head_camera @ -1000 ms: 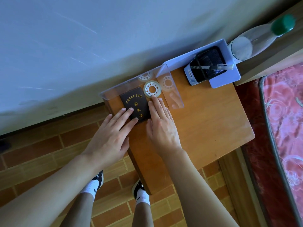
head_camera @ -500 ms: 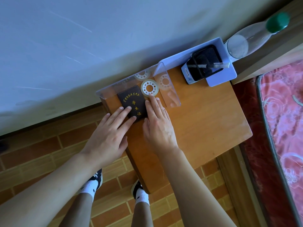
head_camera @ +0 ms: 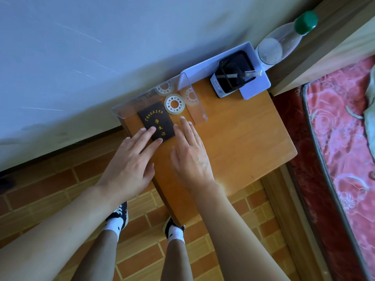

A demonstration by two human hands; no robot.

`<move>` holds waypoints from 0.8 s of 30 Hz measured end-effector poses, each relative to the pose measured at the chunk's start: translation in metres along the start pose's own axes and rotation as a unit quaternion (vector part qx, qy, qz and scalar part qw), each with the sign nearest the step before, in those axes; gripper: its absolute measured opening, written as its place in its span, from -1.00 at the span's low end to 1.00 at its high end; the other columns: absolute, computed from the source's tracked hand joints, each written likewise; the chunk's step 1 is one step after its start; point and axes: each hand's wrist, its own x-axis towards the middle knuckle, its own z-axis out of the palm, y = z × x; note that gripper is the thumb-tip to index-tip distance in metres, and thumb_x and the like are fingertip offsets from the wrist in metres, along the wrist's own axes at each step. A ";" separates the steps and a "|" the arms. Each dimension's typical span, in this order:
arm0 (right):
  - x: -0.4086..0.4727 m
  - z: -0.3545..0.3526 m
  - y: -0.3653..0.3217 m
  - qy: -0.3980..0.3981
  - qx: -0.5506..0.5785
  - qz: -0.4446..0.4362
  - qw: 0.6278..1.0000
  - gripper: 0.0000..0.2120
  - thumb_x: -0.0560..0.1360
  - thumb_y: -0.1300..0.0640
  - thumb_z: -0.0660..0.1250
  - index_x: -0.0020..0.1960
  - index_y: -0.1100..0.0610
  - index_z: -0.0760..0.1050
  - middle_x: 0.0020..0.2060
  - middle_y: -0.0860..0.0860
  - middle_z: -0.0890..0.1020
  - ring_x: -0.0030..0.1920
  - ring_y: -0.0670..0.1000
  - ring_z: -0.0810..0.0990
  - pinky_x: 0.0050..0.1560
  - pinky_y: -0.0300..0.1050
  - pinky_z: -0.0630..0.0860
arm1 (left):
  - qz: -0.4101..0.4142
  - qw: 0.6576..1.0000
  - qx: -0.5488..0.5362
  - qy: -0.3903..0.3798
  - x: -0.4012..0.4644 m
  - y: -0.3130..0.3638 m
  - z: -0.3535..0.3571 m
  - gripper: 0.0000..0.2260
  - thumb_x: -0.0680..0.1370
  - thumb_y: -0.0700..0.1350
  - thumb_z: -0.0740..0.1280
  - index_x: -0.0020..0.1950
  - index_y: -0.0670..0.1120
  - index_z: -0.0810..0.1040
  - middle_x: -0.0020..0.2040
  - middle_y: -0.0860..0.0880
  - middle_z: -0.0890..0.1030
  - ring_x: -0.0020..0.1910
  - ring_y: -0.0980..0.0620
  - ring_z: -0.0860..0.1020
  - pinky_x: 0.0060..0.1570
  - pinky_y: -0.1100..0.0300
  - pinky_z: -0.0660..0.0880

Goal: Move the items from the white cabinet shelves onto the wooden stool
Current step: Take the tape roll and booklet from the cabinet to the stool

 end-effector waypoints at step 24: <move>-0.106 -0.167 -0.046 0.114 0.012 0.063 0.991 -0.49 0.67 0.10 0.29 0.60 0.15 0.35 0.66 0.13 0.24 0.66 0.18 0.19 0.59 0.17 0.25 | 0.045 0.997 -0.003 0.066 -0.019 0.137 -0.147 -0.46 0.59 -0.02 0.37 0.56 -0.08 0.37 0.63 -0.10 0.27 0.61 -0.18 0.23 0.51 -0.26 0.30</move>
